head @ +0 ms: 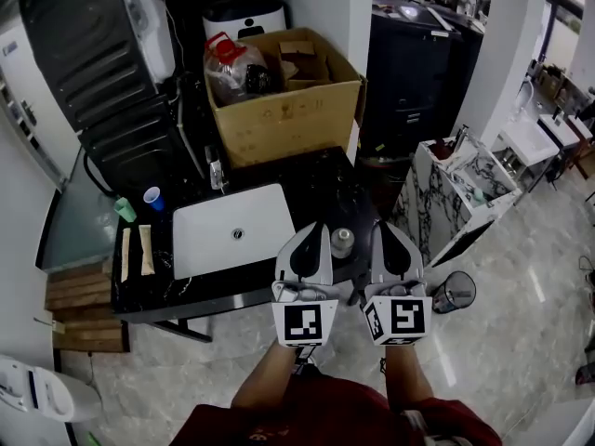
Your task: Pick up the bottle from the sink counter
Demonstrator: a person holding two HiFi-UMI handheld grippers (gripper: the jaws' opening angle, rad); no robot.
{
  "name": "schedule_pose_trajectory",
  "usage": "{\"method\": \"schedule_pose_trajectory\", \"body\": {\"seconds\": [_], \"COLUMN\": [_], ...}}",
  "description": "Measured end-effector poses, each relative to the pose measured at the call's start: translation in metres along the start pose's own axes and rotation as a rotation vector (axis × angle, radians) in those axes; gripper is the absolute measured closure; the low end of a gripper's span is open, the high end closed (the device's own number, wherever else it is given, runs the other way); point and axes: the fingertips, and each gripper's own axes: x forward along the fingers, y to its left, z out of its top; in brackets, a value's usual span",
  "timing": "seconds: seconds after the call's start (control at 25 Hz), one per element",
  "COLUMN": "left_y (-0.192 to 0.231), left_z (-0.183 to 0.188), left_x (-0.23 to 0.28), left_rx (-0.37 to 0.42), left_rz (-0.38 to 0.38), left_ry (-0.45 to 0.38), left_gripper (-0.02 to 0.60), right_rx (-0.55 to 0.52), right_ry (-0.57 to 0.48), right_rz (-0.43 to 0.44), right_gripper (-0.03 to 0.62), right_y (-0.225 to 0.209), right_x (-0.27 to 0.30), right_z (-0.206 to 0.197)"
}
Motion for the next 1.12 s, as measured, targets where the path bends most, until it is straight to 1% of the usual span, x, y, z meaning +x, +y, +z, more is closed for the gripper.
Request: {"method": "schedule_pose_trajectory", "body": {"seconds": [0.24, 0.4, 0.6, 0.68, 0.76, 0.88, 0.96, 1.12], "left_y": [0.029, 0.040, 0.048, 0.049, 0.049, 0.045, 0.042, 0.027], "left_z": [-0.014, -0.021, -0.027, -0.027, -0.028, -0.027, -0.028, -0.031], "left_x": [0.028, 0.041, 0.052, 0.057, 0.063, 0.072, 0.078, 0.089], "left_rx": [-0.022, -0.016, 0.001, -0.012, -0.010, -0.011, 0.000, 0.032], "left_rz": [-0.012, -0.028, -0.021, -0.004, 0.010, 0.032, 0.045, 0.042], "left_ry": [-0.002, -0.004, 0.003, 0.000, 0.008, -0.006, -0.005, 0.003], "left_gripper": [0.578, 0.579, 0.579, 0.578, 0.579, 0.578, 0.578, 0.578], "right_rx": [-0.005, -0.005, 0.003, 0.007, 0.010, 0.012, 0.015, 0.028], "right_ry": [-0.004, -0.005, -0.002, -0.005, -0.012, -0.022, -0.025, -0.032], "right_rz": [-0.020, -0.036, -0.034, -0.024, -0.013, 0.011, 0.024, 0.030], "right_gripper": [0.594, 0.594, 0.594, 0.594, 0.594, 0.594, 0.594, 0.594], "right_y": [0.005, 0.005, 0.001, -0.002, -0.007, -0.016, -0.022, -0.039], "right_x": [0.041, 0.057, 0.072, 0.077, 0.083, 0.089, 0.092, 0.093], "right_z": [-0.008, -0.013, -0.019, -0.020, -0.019, -0.018, -0.018, -0.019]}}
